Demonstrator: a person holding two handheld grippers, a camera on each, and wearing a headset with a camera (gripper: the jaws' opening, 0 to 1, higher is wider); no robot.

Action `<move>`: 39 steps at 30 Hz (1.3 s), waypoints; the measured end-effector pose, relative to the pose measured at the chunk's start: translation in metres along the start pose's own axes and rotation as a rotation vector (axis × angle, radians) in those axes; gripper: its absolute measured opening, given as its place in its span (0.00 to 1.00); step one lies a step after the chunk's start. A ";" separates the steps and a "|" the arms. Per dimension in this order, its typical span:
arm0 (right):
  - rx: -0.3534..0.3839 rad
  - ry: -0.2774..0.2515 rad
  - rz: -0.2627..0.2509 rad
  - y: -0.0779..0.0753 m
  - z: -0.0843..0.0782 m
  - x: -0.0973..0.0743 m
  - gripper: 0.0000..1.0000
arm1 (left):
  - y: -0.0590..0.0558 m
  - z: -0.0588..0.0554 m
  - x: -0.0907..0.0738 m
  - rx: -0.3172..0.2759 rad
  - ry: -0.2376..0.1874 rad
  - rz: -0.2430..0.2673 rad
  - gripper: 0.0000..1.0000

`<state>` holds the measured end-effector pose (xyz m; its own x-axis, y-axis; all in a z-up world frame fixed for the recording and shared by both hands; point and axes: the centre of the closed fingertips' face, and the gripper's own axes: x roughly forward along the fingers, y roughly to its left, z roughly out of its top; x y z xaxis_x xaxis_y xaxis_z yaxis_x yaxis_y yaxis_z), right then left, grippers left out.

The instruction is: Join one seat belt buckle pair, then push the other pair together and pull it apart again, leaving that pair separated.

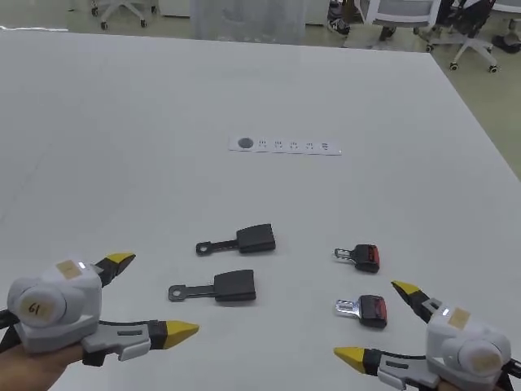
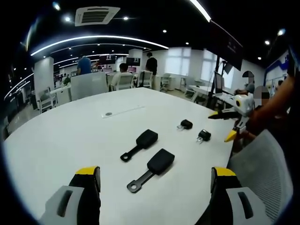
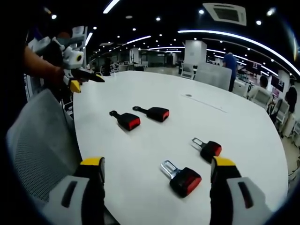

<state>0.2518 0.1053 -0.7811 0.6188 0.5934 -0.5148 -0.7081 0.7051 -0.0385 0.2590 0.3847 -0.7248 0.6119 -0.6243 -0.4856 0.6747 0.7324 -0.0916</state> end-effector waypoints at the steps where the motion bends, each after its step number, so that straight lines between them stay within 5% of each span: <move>1: 0.003 0.001 -0.001 0.000 0.000 0.000 0.95 | 0.000 -0.001 0.000 -0.002 0.002 -0.001 1.00; 39: -0.019 0.013 0.006 -0.003 -0.001 -0.003 0.96 | 0.002 0.002 0.001 0.010 0.000 0.012 1.00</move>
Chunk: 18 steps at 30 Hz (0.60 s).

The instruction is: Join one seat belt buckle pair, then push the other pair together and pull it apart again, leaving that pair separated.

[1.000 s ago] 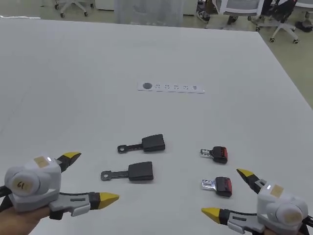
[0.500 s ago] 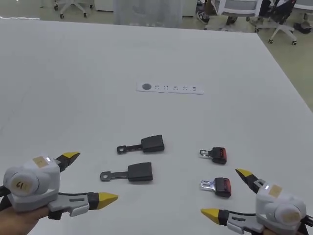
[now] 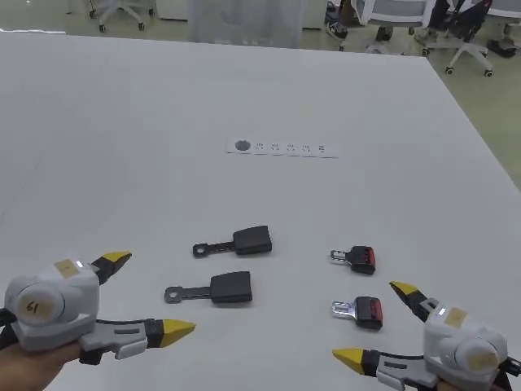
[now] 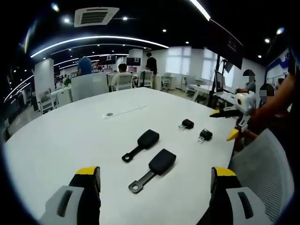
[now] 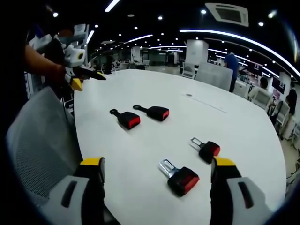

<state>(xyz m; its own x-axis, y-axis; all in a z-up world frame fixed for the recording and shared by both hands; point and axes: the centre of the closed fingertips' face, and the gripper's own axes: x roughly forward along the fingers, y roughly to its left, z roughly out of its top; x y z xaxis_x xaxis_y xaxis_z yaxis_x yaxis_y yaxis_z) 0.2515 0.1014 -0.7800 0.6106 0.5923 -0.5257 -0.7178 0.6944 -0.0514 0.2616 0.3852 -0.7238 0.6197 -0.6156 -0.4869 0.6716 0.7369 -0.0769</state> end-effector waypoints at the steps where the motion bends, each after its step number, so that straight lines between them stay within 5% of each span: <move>1: -0.002 0.002 0.000 0.000 -0.001 0.000 0.96 | 0.000 0.000 0.000 -0.001 0.001 0.000 1.00; 18: -0.012 0.021 0.025 -0.007 -0.006 0.001 0.94 | -0.002 -0.001 0.008 0.034 0.037 -0.011 1.00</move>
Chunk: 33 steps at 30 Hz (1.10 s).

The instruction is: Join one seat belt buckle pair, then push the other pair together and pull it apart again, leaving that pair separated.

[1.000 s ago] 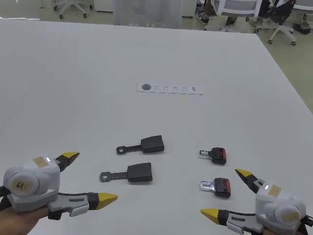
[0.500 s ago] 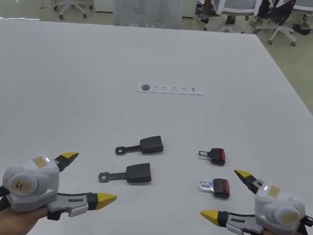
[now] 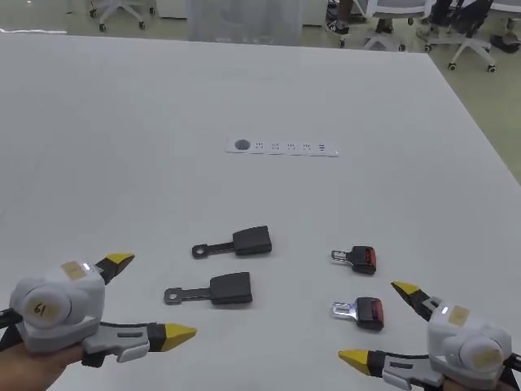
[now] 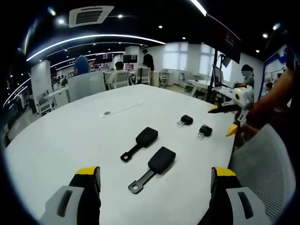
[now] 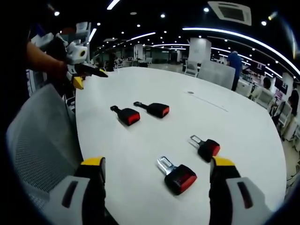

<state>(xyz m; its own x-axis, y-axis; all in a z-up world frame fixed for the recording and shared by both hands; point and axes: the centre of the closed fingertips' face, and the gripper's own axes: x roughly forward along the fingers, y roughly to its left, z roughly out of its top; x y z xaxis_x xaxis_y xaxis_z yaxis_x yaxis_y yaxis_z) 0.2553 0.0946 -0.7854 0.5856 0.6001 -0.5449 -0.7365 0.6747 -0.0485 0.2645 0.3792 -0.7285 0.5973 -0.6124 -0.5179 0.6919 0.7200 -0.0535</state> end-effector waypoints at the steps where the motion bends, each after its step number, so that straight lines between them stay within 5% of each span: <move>1: -0.001 0.001 -0.001 -0.001 0.000 0.000 0.94 | 0.000 0.000 0.001 -0.001 0.000 -0.001 1.00; 17: 0.012 0.023 0.026 -0.011 -0.011 0.000 0.91 | -0.005 0.000 0.022 0.010 0.025 -0.036 0.99; 33: -0.026 0.087 0.128 -0.028 -0.021 0.010 0.89 | -0.004 -0.005 0.052 0.039 0.071 -0.090 0.96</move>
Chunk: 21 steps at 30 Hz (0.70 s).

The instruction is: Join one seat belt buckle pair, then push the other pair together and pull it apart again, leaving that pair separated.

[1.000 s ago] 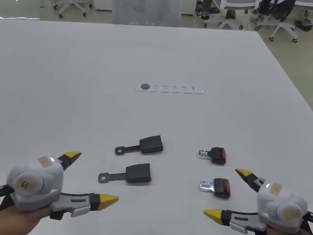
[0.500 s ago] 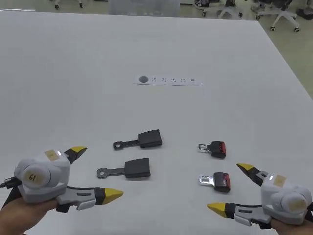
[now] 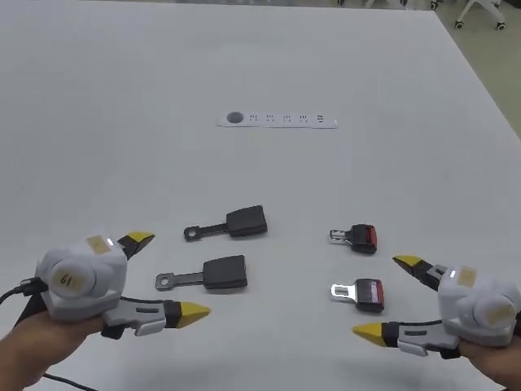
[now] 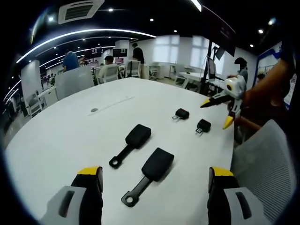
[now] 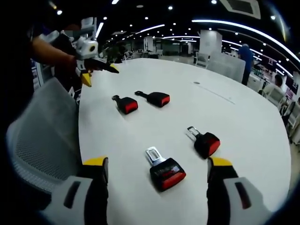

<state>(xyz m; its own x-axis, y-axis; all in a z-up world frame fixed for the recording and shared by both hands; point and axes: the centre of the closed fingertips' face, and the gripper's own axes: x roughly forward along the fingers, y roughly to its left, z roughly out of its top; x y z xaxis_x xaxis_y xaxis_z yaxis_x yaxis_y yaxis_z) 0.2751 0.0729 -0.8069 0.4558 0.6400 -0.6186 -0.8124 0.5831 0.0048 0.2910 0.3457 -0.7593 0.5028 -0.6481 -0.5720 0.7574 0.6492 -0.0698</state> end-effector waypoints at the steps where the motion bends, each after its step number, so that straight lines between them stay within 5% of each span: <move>1: -0.001 0.009 0.012 0.000 -0.001 0.001 0.89 | -0.001 -0.001 0.002 0.006 0.008 -0.004 0.95; 21: -0.052 0.122 0.200 -0.007 -0.024 0.021 0.79 | -0.001 -0.015 0.053 0.099 0.121 -0.121 0.80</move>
<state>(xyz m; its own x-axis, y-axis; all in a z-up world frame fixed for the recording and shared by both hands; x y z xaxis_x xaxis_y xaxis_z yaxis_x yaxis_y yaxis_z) 0.2813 0.0704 -0.8383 0.2391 0.6732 -0.6997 -0.9013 0.4220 0.0980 0.3112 0.3166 -0.8019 0.3569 -0.6624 -0.6587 0.8493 0.5236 -0.0665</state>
